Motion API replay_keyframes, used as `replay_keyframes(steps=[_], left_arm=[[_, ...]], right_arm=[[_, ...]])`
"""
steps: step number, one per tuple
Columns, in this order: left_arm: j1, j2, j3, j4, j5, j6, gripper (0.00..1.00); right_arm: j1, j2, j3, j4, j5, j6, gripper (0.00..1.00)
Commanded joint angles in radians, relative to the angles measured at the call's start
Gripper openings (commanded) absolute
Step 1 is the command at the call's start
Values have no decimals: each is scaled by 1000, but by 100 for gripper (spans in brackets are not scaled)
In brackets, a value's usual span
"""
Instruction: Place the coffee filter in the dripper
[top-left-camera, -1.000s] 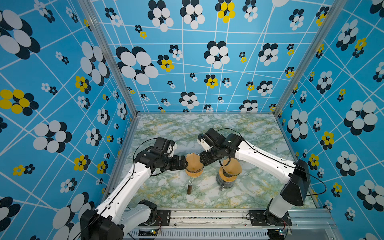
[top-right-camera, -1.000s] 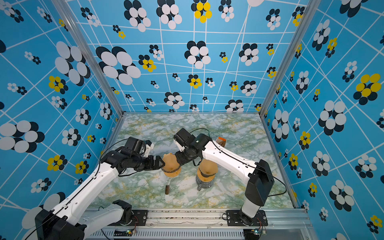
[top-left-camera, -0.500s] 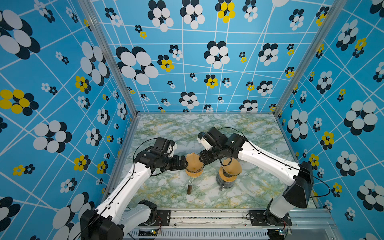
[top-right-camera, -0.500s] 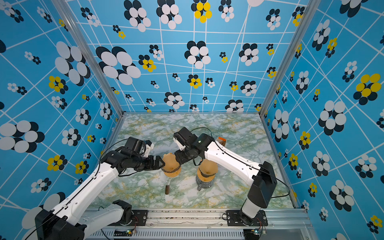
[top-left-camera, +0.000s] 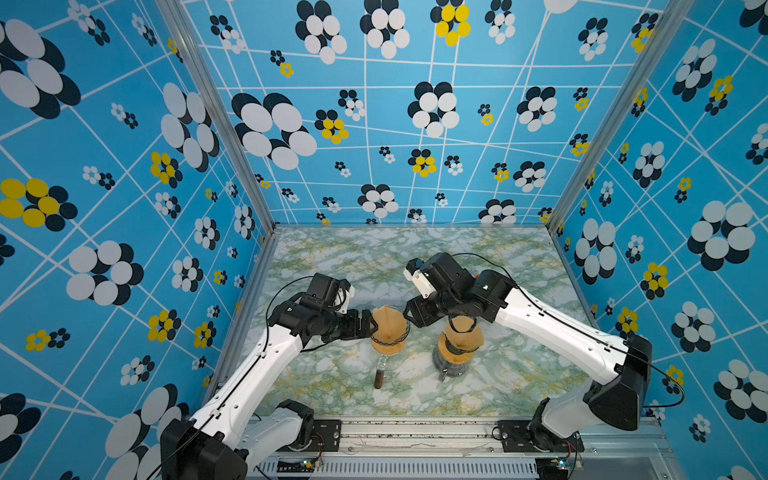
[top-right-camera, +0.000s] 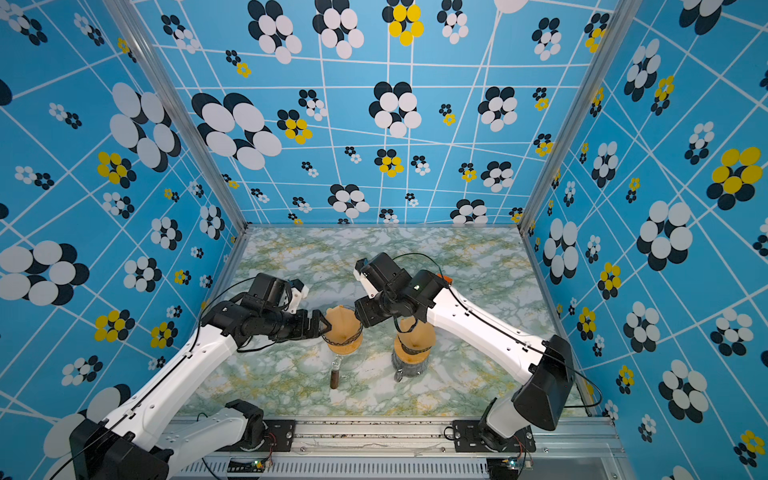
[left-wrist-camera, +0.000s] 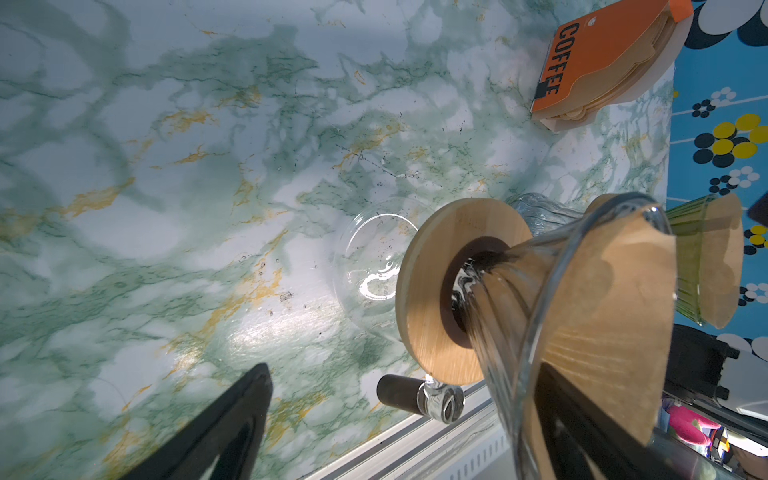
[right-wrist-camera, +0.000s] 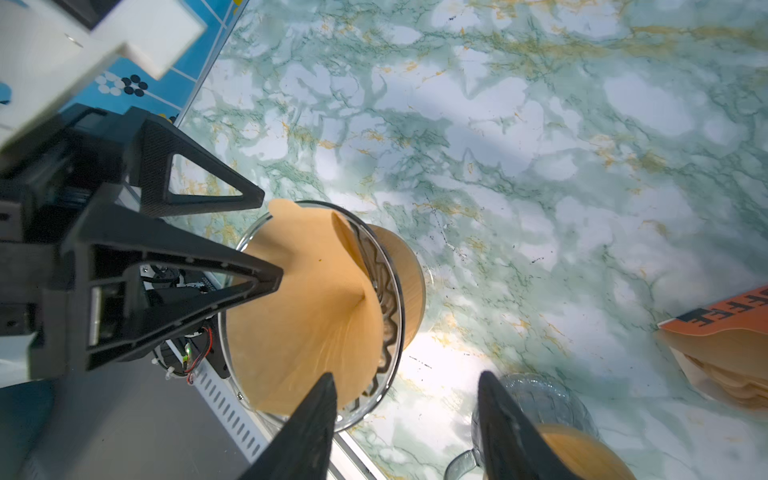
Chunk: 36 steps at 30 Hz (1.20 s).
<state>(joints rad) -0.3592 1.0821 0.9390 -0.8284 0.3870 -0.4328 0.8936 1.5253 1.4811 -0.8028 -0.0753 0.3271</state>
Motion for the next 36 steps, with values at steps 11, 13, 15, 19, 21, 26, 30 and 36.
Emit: replay_keyframes(steps=[11, 13, 15, 19, 21, 26, 30, 36], left_arm=[[14, -117, 63, 1, 3, 49, 99], [15, -125, 66, -3, 8, 69, 99], [15, -143, 63, 6, 11, 88, 99], [14, -210, 43, 52, -5, 107, 99], [15, -248, 28, 84, -2, 110, 99], [15, -331, 5, 151, -63, 90, 99], [14, -331, 10, 160, -137, 95, 99], [20, -291, 6, 200, -203, 51, 99]], right_arm=[[-8, -151, -109, -24, -3, -37, 54], [-7, -156, -114, -20, -30, -44, 54], [-6, -173, -132, -1, -46, -42, 56], [-6, -227, -183, 51, -49, -27, 65], [-6, -263, -217, 89, -69, -8, 71], [-6, -375, -315, 180, -31, 35, 86], [-7, -464, -380, 227, 50, 71, 99], [-8, -578, -476, 270, 186, 105, 99]])
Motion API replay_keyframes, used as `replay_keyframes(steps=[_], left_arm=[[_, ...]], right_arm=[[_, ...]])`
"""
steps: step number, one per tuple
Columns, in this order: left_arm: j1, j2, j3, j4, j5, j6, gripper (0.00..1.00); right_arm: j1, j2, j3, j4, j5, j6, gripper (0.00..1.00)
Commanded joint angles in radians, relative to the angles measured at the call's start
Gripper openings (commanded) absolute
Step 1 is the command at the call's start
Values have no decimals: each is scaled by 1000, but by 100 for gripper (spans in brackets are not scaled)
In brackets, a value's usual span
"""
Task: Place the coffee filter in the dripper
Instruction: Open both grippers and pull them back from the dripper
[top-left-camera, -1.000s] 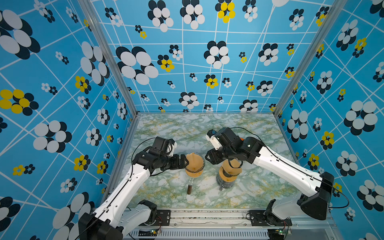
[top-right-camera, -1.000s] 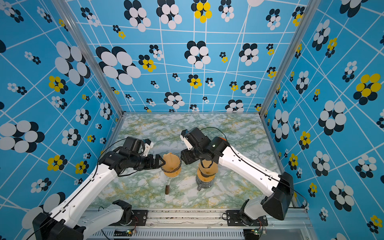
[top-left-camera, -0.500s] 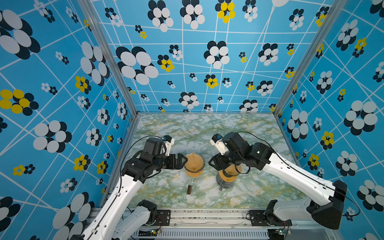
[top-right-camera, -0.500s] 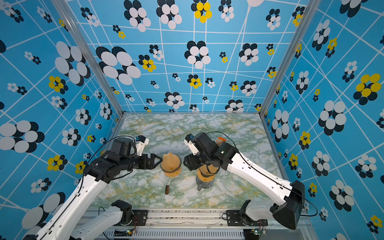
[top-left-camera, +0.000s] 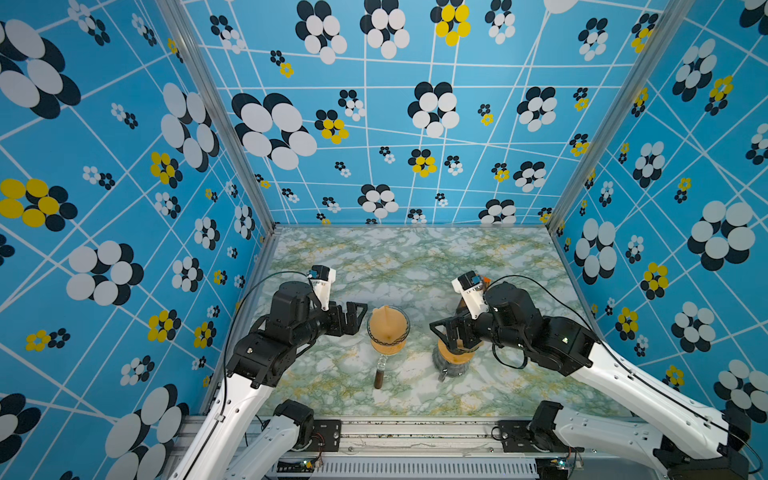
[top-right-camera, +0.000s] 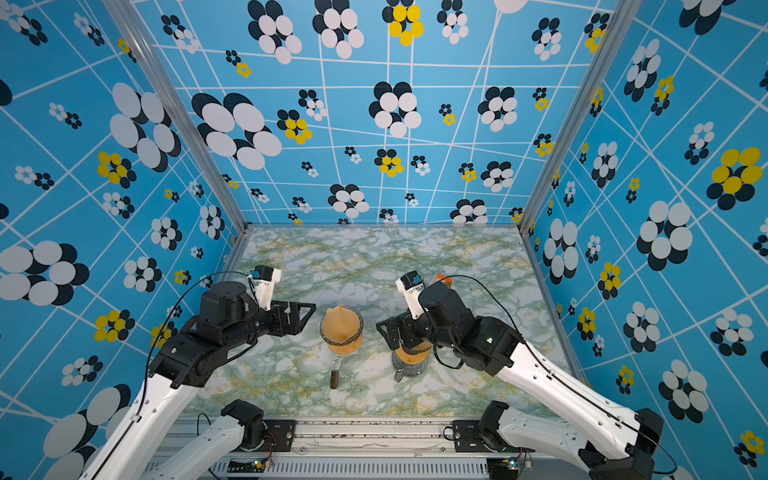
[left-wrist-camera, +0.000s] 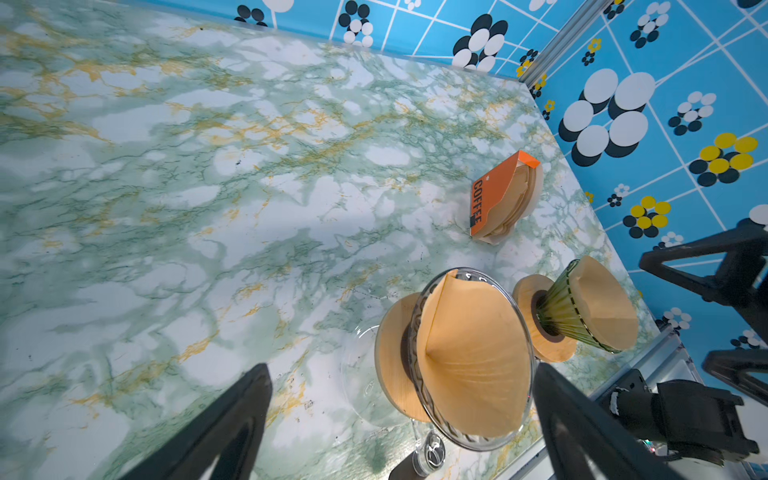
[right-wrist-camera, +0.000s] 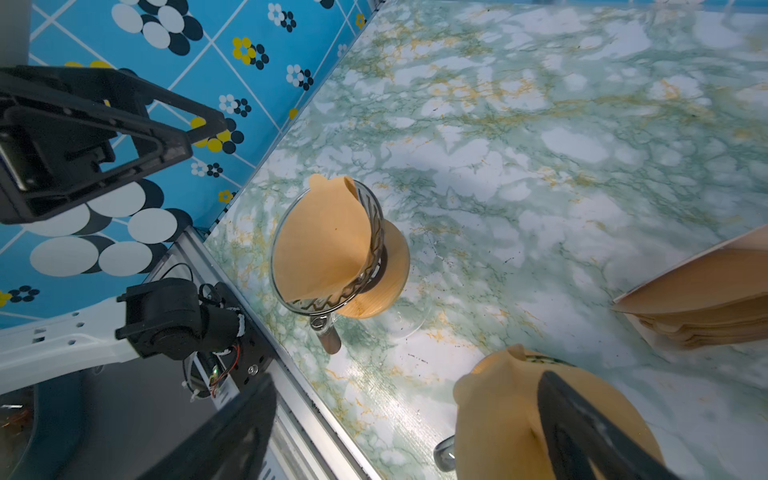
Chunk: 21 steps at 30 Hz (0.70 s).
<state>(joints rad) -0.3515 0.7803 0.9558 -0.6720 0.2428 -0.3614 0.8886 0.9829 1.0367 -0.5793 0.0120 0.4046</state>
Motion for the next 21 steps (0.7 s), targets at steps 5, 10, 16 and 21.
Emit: replay_keyframes(steps=[5, 10, 16, 21], left_arm=[[45, 68, 27, 85, -86, 7, 99], [117, 171, 71, 110, -35, 37, 99], [202, 274, 63, 186, -38, 88, 99], [292, 323, 12, 275, -117, 51, 99]], right_arm=[[-11, -114, -75, 52, 192, 8, 99], [-31, -155, -94, 17, 233, -4, 99], [-70, -193, -110, -25, 240, -15, 99], [-90, -217, -122, -47, 264, -26, 99]])
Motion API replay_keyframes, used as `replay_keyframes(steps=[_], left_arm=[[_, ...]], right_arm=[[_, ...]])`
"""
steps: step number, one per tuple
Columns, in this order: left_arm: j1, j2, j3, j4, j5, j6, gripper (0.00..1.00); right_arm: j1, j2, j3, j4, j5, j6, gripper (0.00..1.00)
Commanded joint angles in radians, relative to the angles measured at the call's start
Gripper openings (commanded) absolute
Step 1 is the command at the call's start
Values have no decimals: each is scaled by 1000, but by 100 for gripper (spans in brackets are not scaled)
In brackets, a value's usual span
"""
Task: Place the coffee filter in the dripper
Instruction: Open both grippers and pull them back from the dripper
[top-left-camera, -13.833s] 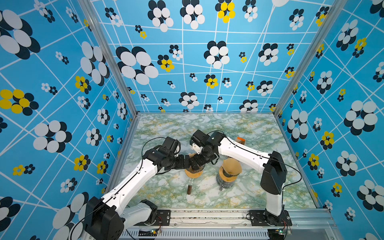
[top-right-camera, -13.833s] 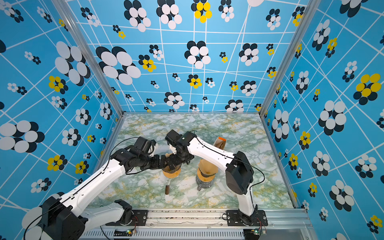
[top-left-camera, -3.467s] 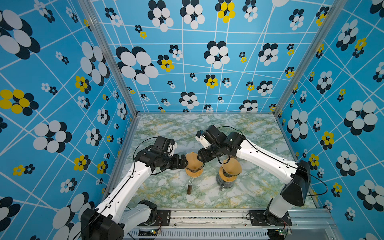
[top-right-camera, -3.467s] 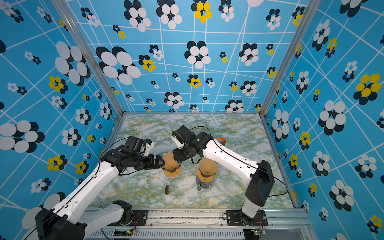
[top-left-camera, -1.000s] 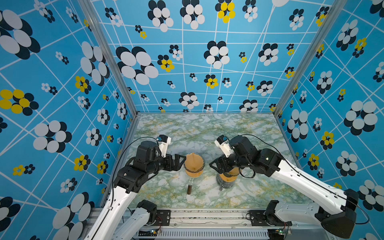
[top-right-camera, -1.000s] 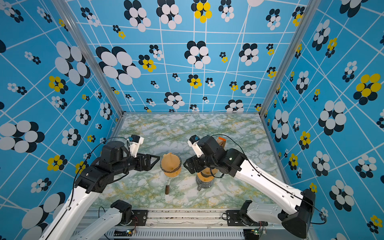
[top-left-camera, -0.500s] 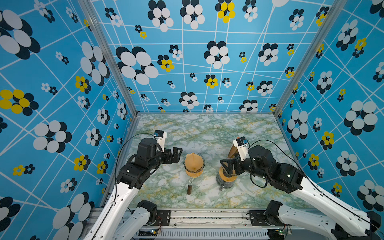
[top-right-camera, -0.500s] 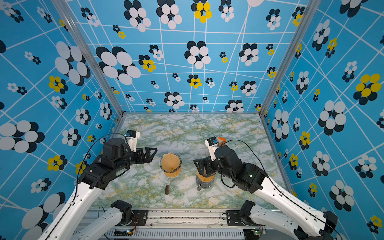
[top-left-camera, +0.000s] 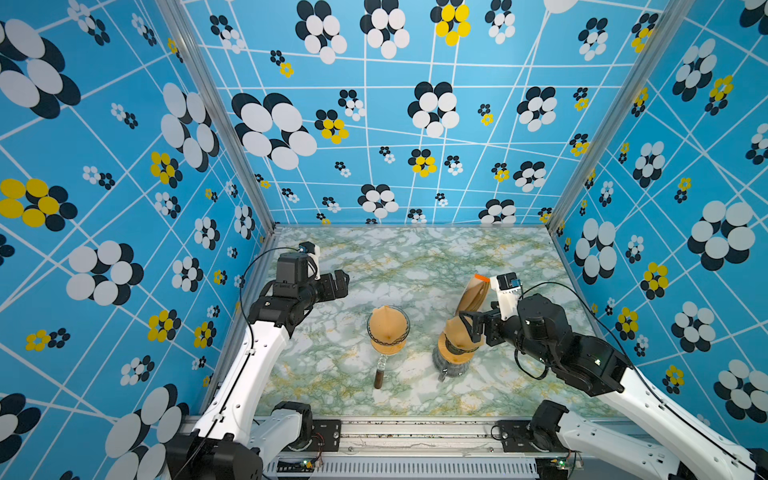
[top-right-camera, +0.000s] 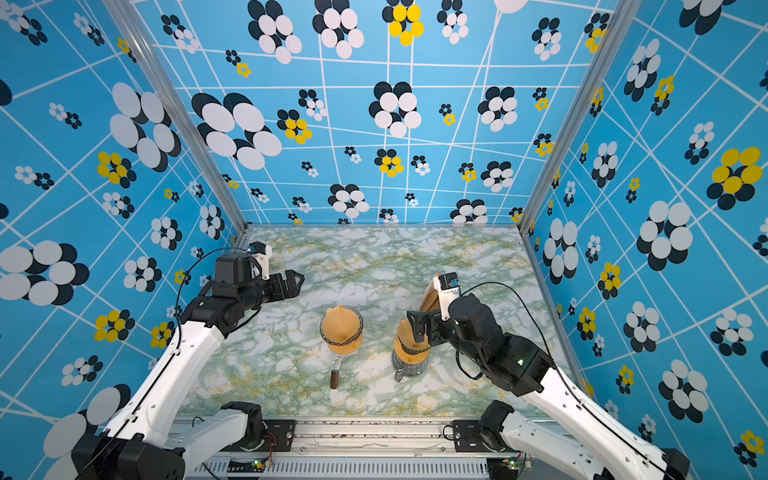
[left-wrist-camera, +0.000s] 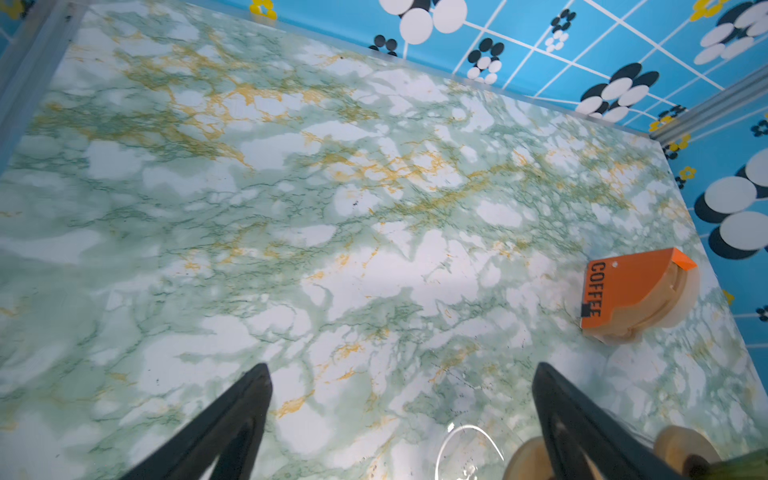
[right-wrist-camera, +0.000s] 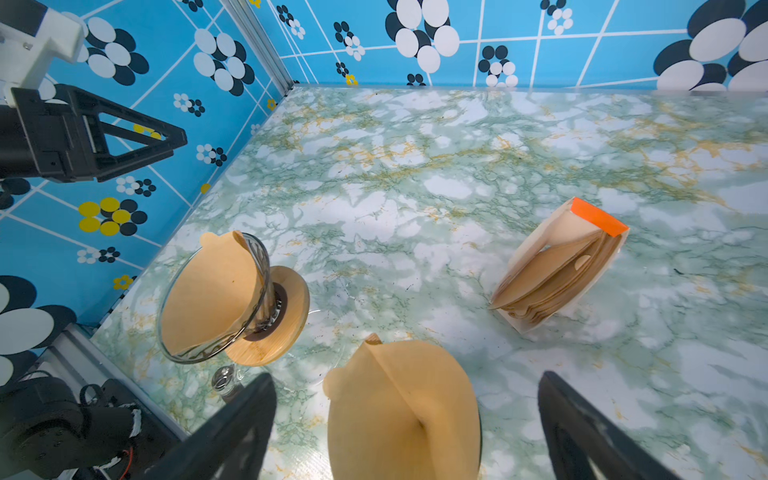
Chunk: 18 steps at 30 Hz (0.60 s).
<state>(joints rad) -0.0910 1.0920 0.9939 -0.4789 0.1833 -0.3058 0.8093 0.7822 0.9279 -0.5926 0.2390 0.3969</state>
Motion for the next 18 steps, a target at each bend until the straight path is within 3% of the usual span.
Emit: replay_keyframes(steps=[1, 6, 13, 18], left_arm=[[33, 11, -54, 111, -107, 13, 99], [39, 8, -246, 373, -253, 123, 99], [58, 119, -436, 780, -217, 233, 99], [60, 149, -535, 978, -225, 295, 99]], right_arm=[[-14, -21, -18, -35, 38, -20, 99], [-23, -35, -29, -40, 50, -24, 99], [-38, -23, -21, -48, 118, -49, 100], [-134, 16, 3, -63, 94, -62, 99]])
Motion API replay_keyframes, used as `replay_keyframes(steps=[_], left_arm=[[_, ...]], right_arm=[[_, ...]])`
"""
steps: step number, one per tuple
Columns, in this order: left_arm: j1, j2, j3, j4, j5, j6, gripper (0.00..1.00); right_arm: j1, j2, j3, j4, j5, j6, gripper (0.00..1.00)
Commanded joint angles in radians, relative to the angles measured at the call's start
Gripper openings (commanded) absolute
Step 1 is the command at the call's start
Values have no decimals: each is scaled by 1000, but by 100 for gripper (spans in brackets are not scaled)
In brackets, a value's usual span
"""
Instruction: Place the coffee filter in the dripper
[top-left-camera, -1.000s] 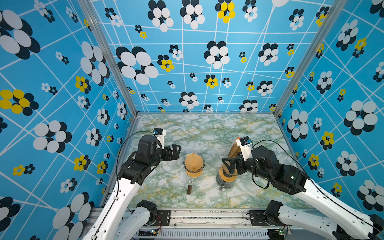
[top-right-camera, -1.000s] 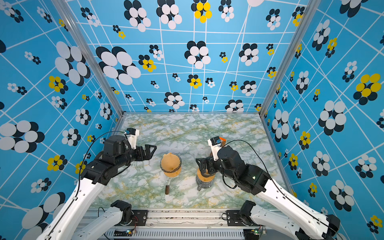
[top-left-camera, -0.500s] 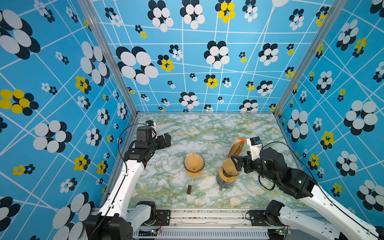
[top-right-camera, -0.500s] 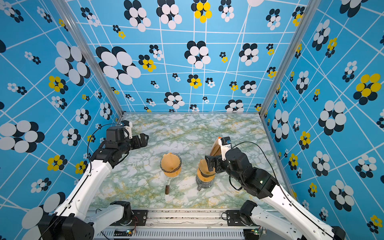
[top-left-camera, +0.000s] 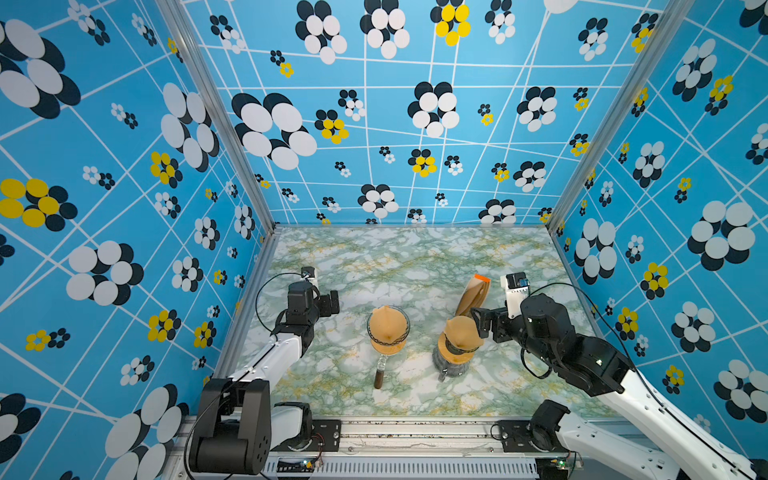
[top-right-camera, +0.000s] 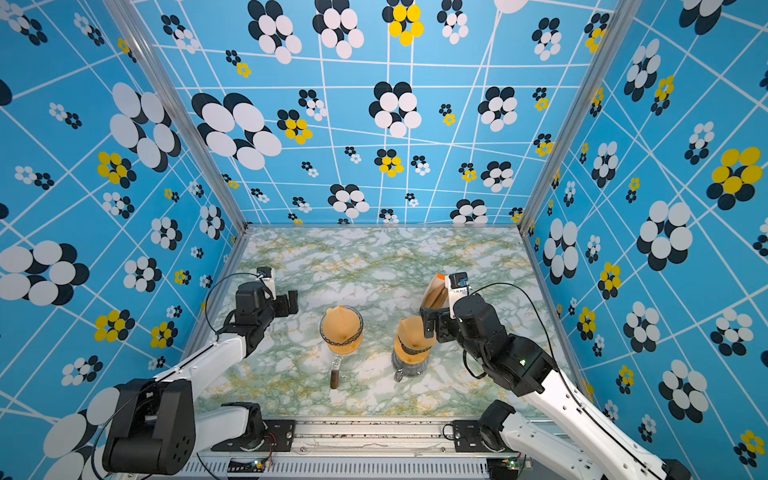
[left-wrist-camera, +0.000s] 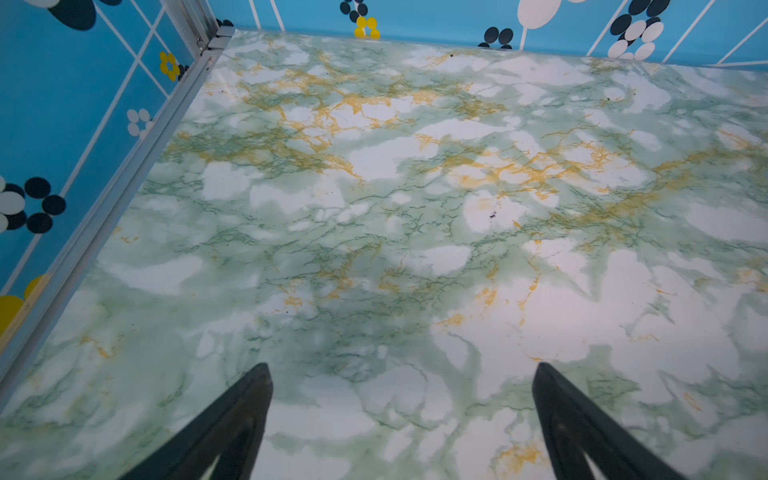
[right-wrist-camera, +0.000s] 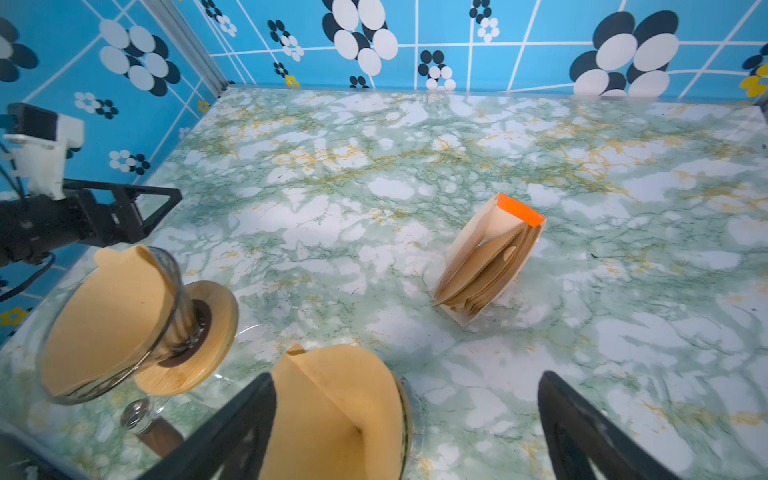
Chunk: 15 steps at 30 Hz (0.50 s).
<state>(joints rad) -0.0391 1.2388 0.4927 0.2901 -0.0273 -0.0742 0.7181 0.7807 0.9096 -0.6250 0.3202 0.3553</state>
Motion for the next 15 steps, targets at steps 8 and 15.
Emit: replay_keyframes(steps=[8, 15], left_arm=[[16, 92, -123, 428, 34, 90, 99], [28, 233, -149, 629, 58, 69, 99]], right_arm=[[-230, 35, -105, 138, -31, -9, 99], [-422, 128, -240, 352, -22, -36, 99]])
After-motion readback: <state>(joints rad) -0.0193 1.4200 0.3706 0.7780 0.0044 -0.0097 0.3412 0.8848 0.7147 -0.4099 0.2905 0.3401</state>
